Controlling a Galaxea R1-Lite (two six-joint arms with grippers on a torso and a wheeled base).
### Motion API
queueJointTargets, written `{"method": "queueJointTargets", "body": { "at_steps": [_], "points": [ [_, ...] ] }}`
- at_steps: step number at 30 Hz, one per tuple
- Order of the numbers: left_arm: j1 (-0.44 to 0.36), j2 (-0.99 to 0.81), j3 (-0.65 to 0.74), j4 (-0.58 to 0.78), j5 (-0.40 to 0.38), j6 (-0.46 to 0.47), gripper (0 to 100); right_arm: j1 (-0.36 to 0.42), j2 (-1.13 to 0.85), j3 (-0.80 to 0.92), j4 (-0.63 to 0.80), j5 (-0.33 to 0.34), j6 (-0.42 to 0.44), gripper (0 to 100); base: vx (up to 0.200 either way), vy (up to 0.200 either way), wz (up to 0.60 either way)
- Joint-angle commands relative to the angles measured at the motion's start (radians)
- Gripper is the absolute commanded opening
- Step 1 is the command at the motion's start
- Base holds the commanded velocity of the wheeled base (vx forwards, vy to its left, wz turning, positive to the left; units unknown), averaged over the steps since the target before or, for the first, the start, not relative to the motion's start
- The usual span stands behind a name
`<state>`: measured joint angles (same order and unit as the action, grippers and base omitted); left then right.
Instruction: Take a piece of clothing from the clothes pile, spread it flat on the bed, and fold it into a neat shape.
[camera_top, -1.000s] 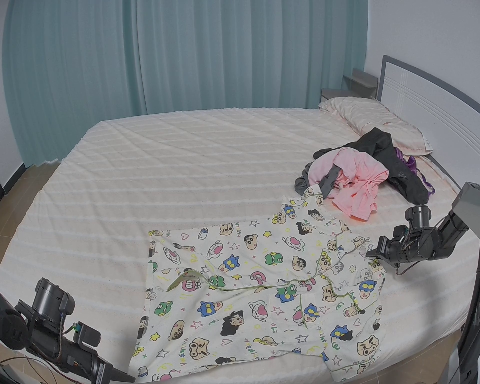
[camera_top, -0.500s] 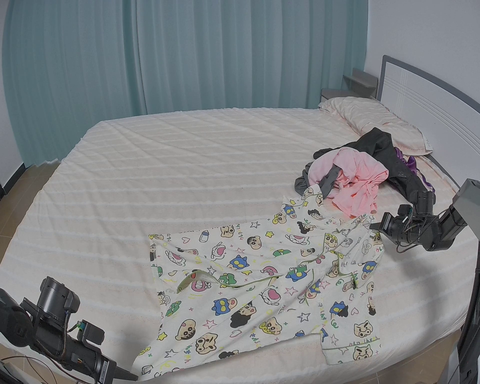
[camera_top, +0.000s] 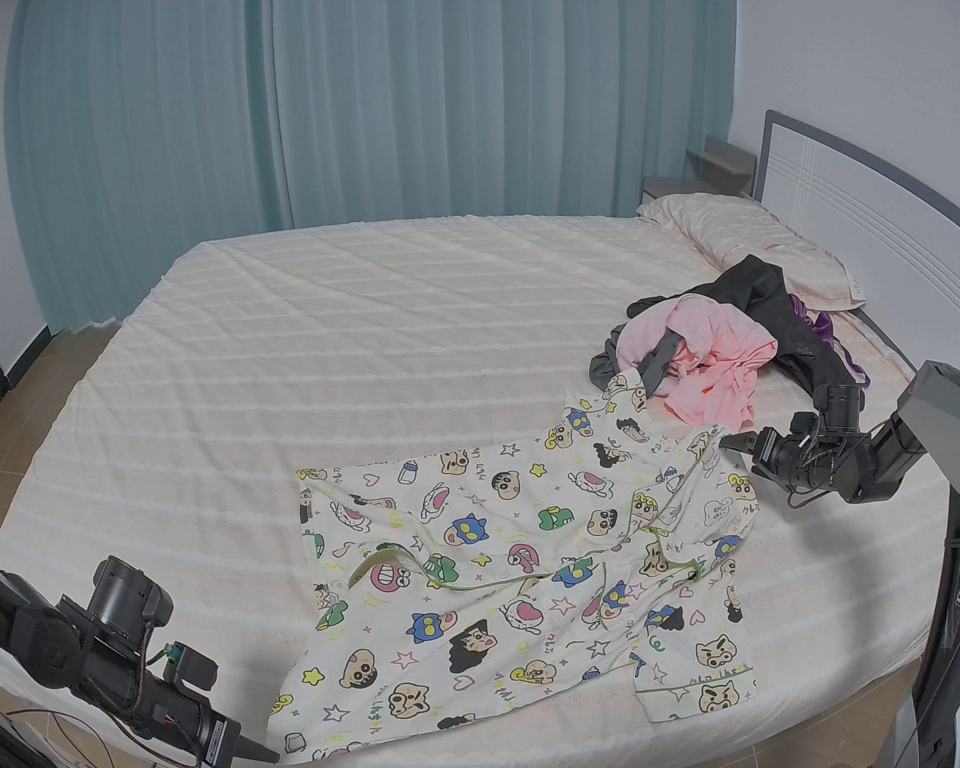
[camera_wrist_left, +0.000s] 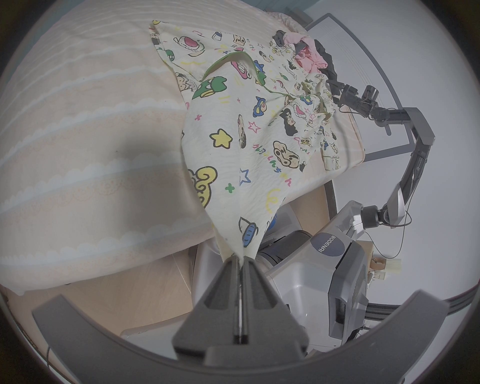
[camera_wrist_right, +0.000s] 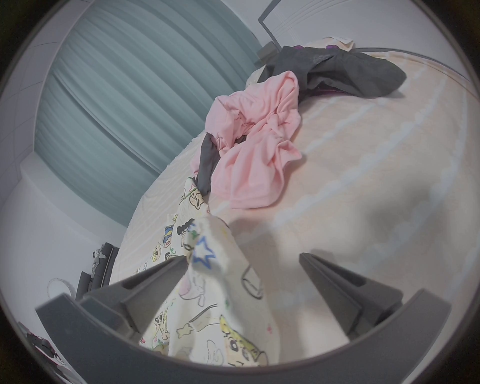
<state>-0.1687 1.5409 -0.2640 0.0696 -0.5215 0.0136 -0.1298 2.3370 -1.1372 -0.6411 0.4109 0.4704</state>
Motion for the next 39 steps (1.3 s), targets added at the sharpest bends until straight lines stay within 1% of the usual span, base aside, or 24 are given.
{"method": "queueJointTargets", "body": {
  "at_steps": [1, 3, 4, 5, 7, 11, 12, 13, 14, 18, 23, 24, 29, 30, 31, 33, 36, 39],
  "points": [
    [0.000, 0.007, -0.003, -0.001, 0.000, -0.001, 0, -0.042, -0.104, 0.065, 0.041, 0.003, -0.001, 100, 0.000, 0.000, 0.00],
    [0.000, 0.004, 0.000, -0.001, 0.000, -0.001, 0, -0.054, -0.168, 0.139, 0.044, 0.003, 0.001, 100, 0.000, 0.000, 0.00],
    [0.000, 0.004, 0.000, -0.001, 0.000, -0.001, 0, -0.054, -0.168, 0.139, 0.044, 0.003, 0.001, 100, 0.000, 0.000, 0.00],
    [0.000, 0.001, 0.000, -0.001, 0.000, -0.001, 0, -0.065, -0.225, 0.202, 0.046, 0.000, 0.001, 100, 0.000, 0.000, 0.00],
    [0.000, -0.002, 0.000, -0.001, 0.000, -0.001, 0, -0.080, -0.275, 0.246, 0.047, -0.014, 0.002, 100, 0.000, 0.000, 0.00],
    [0.002, -0.004, 0.000, -0.001, 0.000, -0.001, 0, -0.119, -0.334, 0.330, 0.050, -0.021, 0.001, 100, 0.000, 0.000, 0.00],
    [0.002, -0.004, 0.000, -0.001, 0.000, -0.001, 0, -0.119, -0.334, 0.330, 0.050, -0.021, 0.001, 100, 0.000, 0.000, 0.00],
    [0.008, -0.011, 0.002, -0.001, -0.002, -0.004, 0, -0.122, -0.358, 0.389, 0.047, -0.017, 0.001, 100, 0.000, 0.000, 0.00],
    [0.011, -0.015, 0.002, -0.001, -0.002, -0.004, 0, -0.122, -0.364, 0.406, 0.047, -0.015, 0.001, 100, 0.000, 0.000, 0.00],
    [0.028, -0.042, 0.005, -0.001, -0.002, -0.006, 0, -0.060, -0.433, 0.599, 0.041, 0.020, -0.009, 100, 0.000, 0.000, 0.00],
    [0.040, -0.077, 0.006, 0.001, 0.000, -0.006, 0, 0.024, -0.462, 0.752, 0.044, 0.023, -0.004, 100, 0.000, 0.000, 0.00],
    [0.041, -0.082, 0.006, 0.001, 0.000, -0.006, 0, 0.039, -0.466, 0.768, 0.043, 0.023, -0.001, 100, 0.000, 0.000, 0.00],
    [0.041, -0.090, 0.016, 0.001, 0.000, -0.018, 0, 0.168, -0.533, 0.870, 0.049, 0.009, 0.016, 100, 0.000, 0.000, 0.00],
    [0.041, -0.090, 0.016, 0.001, 0.000, -0.018, 0, 0.168, -0.533, 0.870, 0.049, 0.009, 0.016, 100, 0.000, 0.000, 0.00],
    [0.041, -0.091, 0.014, -0.001, 0.003, -0.029, 0, 0.208, -0.538, 0.890, 0.047, -0.009, 0.036, 100, 0.000, 0.000, 0.00],
    [0.041, -0.093, 0.014, -0.001, 0.008, -0.032, 0, 0.242, -0.536, 0.913, 0.046, -0.033, 0.050, 100, 0.000, 0.000, 0.00],
    [0.041, -0.090, 0.017, -0.001, 0.008, -0.034, 0, 0.279, -0.525, 0.938, 0.038, -0.058, 0.054, 100, 0.000, 0.000, 0.00],
    [0.041, -0.091, 0.019, -0.001, 0.008, -0.034, 0, 0.283, -0.525, 0.959, 0.044, -0.061, 0.051, 100, 0.000, 0.000, 0.00]
  ]
}}
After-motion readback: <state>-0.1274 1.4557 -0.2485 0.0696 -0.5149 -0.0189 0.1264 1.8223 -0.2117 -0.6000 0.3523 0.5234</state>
